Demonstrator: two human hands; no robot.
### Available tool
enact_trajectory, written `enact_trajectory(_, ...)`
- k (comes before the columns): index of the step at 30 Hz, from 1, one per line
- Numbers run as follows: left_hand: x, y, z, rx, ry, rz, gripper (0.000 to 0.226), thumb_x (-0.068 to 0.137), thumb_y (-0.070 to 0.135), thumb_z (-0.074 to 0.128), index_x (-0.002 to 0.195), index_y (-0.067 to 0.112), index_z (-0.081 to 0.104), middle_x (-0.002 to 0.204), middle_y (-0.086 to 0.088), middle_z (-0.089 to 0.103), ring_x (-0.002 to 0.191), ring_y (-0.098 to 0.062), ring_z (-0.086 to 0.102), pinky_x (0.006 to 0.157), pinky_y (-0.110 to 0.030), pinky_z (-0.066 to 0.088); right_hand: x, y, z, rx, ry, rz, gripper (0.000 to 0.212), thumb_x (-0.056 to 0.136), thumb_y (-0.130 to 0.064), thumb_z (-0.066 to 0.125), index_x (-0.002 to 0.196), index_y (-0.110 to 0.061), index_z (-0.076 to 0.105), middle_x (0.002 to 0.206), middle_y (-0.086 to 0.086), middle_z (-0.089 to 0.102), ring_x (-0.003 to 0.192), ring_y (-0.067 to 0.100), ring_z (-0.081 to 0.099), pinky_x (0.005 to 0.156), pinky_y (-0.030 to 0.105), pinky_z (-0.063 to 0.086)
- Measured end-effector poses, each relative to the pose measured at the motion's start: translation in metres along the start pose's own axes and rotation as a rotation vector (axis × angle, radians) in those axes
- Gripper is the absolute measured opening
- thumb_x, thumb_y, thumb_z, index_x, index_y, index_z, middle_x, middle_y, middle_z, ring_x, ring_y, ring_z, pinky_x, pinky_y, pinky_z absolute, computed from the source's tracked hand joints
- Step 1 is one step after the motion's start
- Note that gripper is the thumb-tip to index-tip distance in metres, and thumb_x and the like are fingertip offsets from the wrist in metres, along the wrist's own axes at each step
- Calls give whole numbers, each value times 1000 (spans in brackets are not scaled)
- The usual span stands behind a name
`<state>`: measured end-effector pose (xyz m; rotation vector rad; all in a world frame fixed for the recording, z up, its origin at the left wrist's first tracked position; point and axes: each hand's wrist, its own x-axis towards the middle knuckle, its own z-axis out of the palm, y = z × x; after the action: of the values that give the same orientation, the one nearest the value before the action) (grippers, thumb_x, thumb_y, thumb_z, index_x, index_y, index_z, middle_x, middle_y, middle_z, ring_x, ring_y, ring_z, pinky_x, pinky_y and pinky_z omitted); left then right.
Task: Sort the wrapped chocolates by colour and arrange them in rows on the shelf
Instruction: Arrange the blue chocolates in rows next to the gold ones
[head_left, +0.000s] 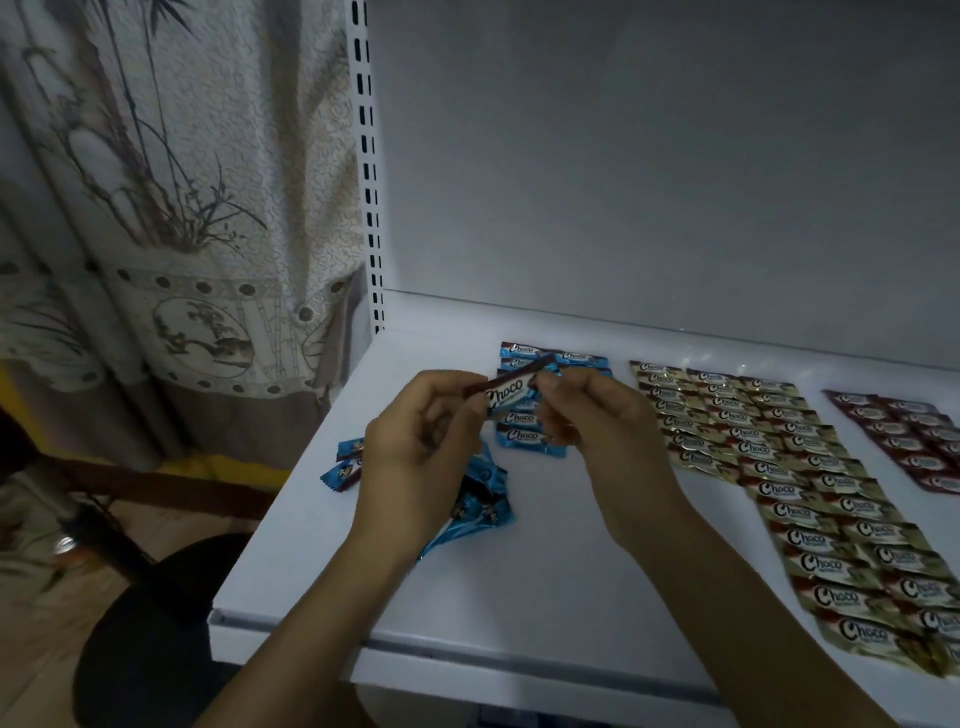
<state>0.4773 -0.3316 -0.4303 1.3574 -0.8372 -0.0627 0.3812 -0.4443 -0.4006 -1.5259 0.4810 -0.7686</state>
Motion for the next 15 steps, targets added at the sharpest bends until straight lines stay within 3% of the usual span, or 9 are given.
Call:
enact_trajectory(2, -1, 4, 5, -41, 10, -32, 18, 92, 6, 58, 92, 24, 64, 76, 7, 71, 64, -4, 64, 59, -15, 50, -3, 1, -5, 45, -4, 32, 14, 89, -18, 61, 78, -13, 68, 65, -3, 62, 61, 9, 52, 62, 24, 43)
enact_trajectory(5, -4, 9, 13, -13, -20, -40, 22, 93, 5, 56, 93, 26, 63, 65, 17, 67, 56, 2, 59, 53, -11, 46, -9, 2, -11, 98, -40, 50, 8, 84, -24, 64, 84, -19, 71, 71, -2, 65, 65, 10, 56, 60, 24, 44)
enact_trajectory(7, -5, 7, 17, 41, -24, -9, 25, 94, 7, 56, 95, 31, 62, 68, 21, 67, 57, -1, 58, 51, -15, 47, -13, 4, -14, 89, -55, 49, 11, 83, -23, 65, 91, -21, 71, 74, -3, 66, 67, 10, 58, 61, 24, 47)
enact_trajectory(11, -8, 4, 22, 169, -31, 105, 20, 93, 17, 58, 99, 36, 63, 77, 23, 67, 76, -18, 64, 60, -22, 53, -19, 7, -25, 67, 9, 26, 18, 84, -13, 65, 100, -21, 67, 76, -5, 70, 66, 10, 63, 62, 25, 50)
enact_trajectory(13, -10, 3, 24, 232, -11, 147, 17, 91, 17, 60, 98, 31, 63, 78, 23, 65, 73, -18, 63, 57, -21, 51, -22, 7, -32, 55, 44, 36, 24, 85, -10, 65, 105, -23, 63, 78, -3, 72, 67, 11, 66, 64, 26, 54)
enact_trajectory(15, -12, 1, 30, 214, 2, 71, 19, 91, 12, 64, 90, 30, 60, 72, 22, 67, 67, -12, 65, 55, -25, 53, -25, 10, -38, 95, 62, 94, 23, 84, -14, 66, 105, -21, 62, 84, 1, 74, 72, 12, 69, 65, 25, 55)
